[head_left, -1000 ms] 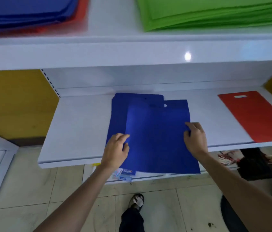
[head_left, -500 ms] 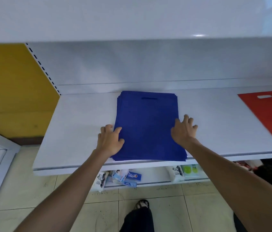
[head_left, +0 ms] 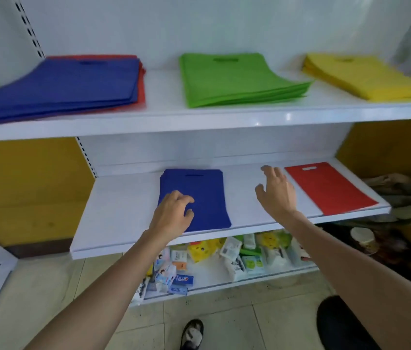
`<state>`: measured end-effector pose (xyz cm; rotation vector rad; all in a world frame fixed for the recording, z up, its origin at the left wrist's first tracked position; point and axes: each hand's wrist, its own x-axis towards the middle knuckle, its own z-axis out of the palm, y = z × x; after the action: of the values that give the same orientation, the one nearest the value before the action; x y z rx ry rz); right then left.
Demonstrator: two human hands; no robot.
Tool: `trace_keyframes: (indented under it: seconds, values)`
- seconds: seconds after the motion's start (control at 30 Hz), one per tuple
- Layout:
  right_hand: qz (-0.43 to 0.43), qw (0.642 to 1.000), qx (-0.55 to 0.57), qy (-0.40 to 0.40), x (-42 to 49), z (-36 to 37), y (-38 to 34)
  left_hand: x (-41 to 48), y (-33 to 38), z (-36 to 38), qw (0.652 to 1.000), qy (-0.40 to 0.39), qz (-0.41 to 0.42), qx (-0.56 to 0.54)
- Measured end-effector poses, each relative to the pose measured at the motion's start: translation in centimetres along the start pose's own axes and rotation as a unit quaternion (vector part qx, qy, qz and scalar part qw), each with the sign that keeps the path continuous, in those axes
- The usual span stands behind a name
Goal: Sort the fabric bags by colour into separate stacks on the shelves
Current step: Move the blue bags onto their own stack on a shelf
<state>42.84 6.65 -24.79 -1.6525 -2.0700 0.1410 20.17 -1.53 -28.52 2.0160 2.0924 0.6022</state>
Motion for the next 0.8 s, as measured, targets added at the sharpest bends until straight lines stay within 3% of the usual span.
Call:
trace_keyframes:
  seconds: [0.2,0.37,0.6,0.8]
  values:
    - [-0.052,0.989,0.022,0.137,0.8,-10.3,-2.6,0.2,6.5,-9.3,0.989,0.107,0.092,-0.046]
    - [-0.099,0.978,0.021,0.185,3.7,-13.4,-6.7,1.6,7.1,-16.2,0.973,0.191,0.119,-0.044]
    - [-0.133,0.971,0.065,0.186,10.8,-11.8,-16.7,3.8,-1.4,-24.0,0.967,0.247,0.07,-0.004]
    - [-0.15,0.972,0.093,0.155,16.4,-7.5,-25.2,6.6,-11.2,-29.7,0.961,0.274,-0.033,0.016]
